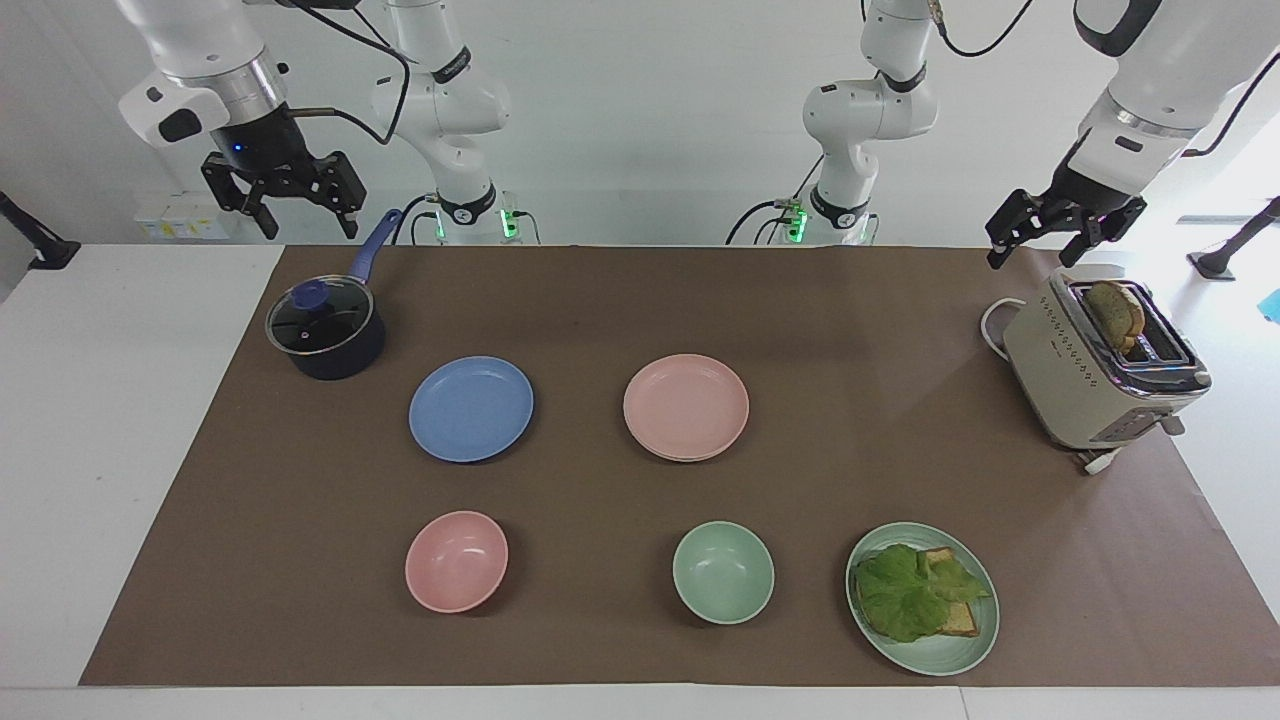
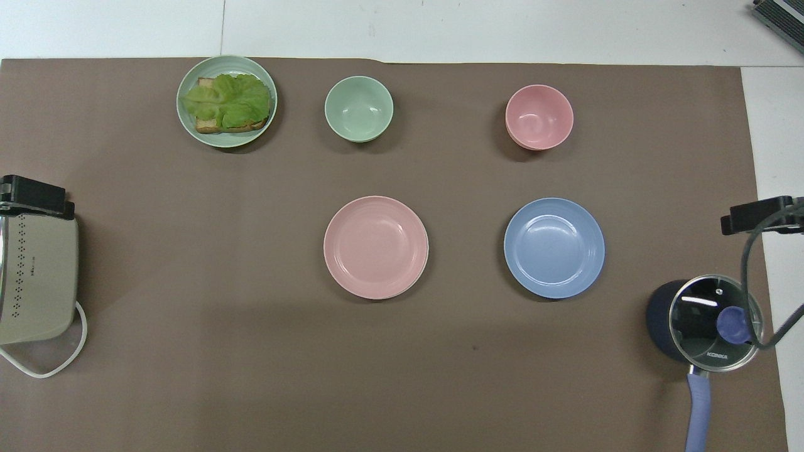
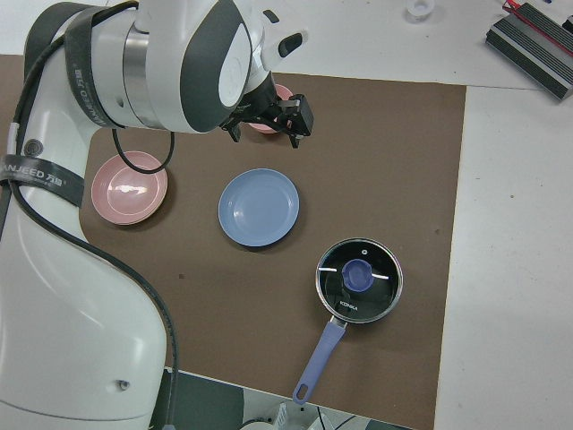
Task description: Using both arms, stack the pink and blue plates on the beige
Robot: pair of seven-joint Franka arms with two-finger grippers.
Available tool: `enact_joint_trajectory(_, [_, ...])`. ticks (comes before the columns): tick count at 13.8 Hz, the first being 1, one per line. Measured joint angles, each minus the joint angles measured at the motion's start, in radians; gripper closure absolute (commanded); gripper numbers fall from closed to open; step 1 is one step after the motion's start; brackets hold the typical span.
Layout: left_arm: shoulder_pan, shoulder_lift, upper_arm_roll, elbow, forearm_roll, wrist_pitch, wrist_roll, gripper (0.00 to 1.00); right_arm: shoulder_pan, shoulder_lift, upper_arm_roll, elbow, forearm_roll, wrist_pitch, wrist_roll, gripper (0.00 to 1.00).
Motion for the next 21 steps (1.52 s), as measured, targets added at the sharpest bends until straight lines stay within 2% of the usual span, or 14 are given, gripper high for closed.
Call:
enact_joint_trajectory(17, [0.000,0.000,0.000,0.000,0.000,0.000,0.000,0.00,-0.010,-0.008,-0.004,-0.030,-0.020,-0.001,0.000,0.00])
enact_joint_trajectory(19, [0.000,0.000,0.000,0.000,0.000,0.000,0.000,0.00,0.001,-0.012,-0.001,-0.052,-0.020,0.024,0.000,0.00])
enact_joint_trajectory(21, [0.000,0.000,0.000,0.000,0.000,0.000,0.000,0.00,0.006,-0.010,0.001,-0.105,-0.020,0.097,0.000,0.00])
